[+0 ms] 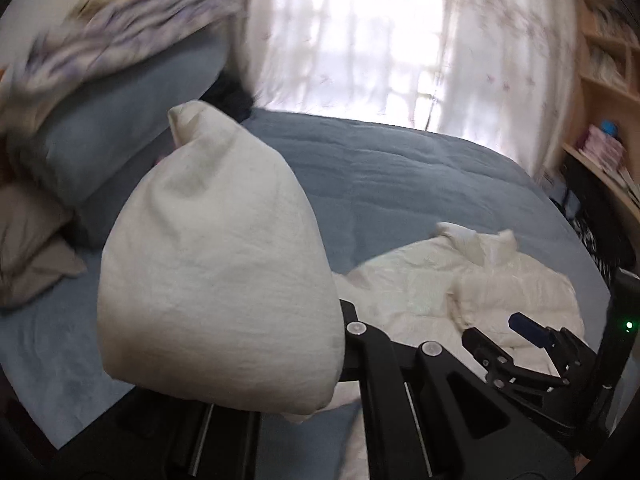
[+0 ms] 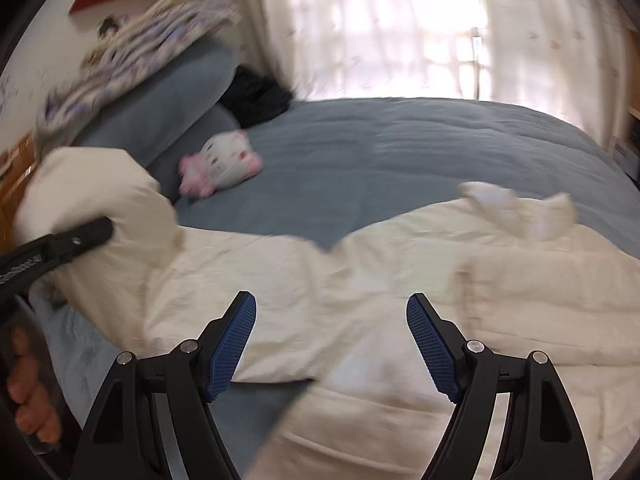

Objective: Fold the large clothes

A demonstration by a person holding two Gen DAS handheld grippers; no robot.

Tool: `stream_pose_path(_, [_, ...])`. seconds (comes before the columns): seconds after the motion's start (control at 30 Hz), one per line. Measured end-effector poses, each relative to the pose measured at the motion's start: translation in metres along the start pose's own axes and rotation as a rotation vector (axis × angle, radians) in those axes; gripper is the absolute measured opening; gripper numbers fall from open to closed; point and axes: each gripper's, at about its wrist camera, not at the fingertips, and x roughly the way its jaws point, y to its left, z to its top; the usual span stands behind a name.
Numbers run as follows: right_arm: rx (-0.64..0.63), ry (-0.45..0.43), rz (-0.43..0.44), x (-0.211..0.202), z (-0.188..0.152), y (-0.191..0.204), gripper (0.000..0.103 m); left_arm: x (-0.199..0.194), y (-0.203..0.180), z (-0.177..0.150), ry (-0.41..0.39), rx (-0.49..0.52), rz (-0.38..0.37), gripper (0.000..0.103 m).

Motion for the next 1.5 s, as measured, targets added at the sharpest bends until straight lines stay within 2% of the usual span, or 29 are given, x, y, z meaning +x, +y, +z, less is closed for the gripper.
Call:
stream_pose_path(0.1, [0.058, -0.03, -0.057, -0.042, -0.004, -0.055, 0.08, -0.025, -0.073, 0.004, -0.011, 0.064, -0.071, 0.003])
stream_pose_path(0.2, [0.117, -0.05, -0.135, -0.082, -0.014, -0.118, 0.08, -0.024, -0.143, -0.006, 0.028, 0.106, -0.133, 0.003])
stream_pose_path(0.33, [0.219, -0.047, -0.239, -0.127, -0.038, -0.207, 0.08, 0.02, -0.235, -0.047, 0.168, 0.172, -0.188, 0.003])
stream_pose_path(0.47, [0.319, -0.008, -0.294, -0.155, -0.072, -0.283, 0.08, 0.075, -0.293, -0.099, 0.309, 0.2, -0.183, 0.006])
stream_pose_path(0.5, [0.336, 0.006, -0.299, -0.16, -0.08, -0.299, 0.08, 0.09, -0.303, -0.112, 0.353, 0.215, -0.186, 0.013])
stream_pose_path(0.53, [0.351, 0.019, -0.303, -0.165, -0.088, -0.314, 0.08, 0.102, -0.314, -0.127, 0.401, 0.217, -0.209, 0.025])
stream_pose_path(0.57, [0.361, 0.026, -0.303, -0.169, -0.096, -0.321, 0.08, 0.107, -0.32, -0.137, 0.422, 0.214, -0.222, 0.032])
stream_pose_path(0.6, [0.372, 0.034, -0.294, -0.173, -0.103, -0.332, 0.08, 0.111, -0.324, -0.145, 0.438, 0.211, -0.244, 0.045])
stream_pose_path(0.63, [0.379, 0.037, -0.285, -0.175, -0.109, -0.335, 0.08, 0.112, -0.327, -0.151, 0.447, 0.205, -0.268, 0.059])
stream_pose_path(0.7, [0.392, 0.048, -0.262, -0.179, -0.12, -0.342, 0.08, 0.109, -0.323, -0.158, 0.454, 0.179, -0.32, 0.067])
stream_pose_path(0.83, [0.407, 0.053, -0.212, -0.175, -0.126, -0.348, 0.08, 0.094, -0.302, -0.153, 0.464, 0.096, -0.417, 0.068])
stream_pose_path(0.97, [0.403, 0.07, -0.16, -0.157, -0.119, -0.327, 0.08, 0.065, -0.243, -0.143, 0.432, 0.011, -0.456, 0.069])
stream_pose_path(1.17, [0.409, 0.117, -0.042, -0.125, -0.099, -0.297, 0.089, 0.033, -0.185, -0.135, 0.349, -0.044, -0.394, 0.074])
stream_pose_path(1.3, [0.444, 0.147, 0.066, -0.102, -0.09, -0.283, 0.093, 0.026, -0.157, -0.134, 0.33, -0.077, -0.405, 0.074])
stream_pose_path(1.5, [0.404, 0.211, -0.039, -0.077, -0.09, -0.272, 0.093, 0.039, -0.12, -0.128, 0.32, -0.097, -0.31, 0.074])
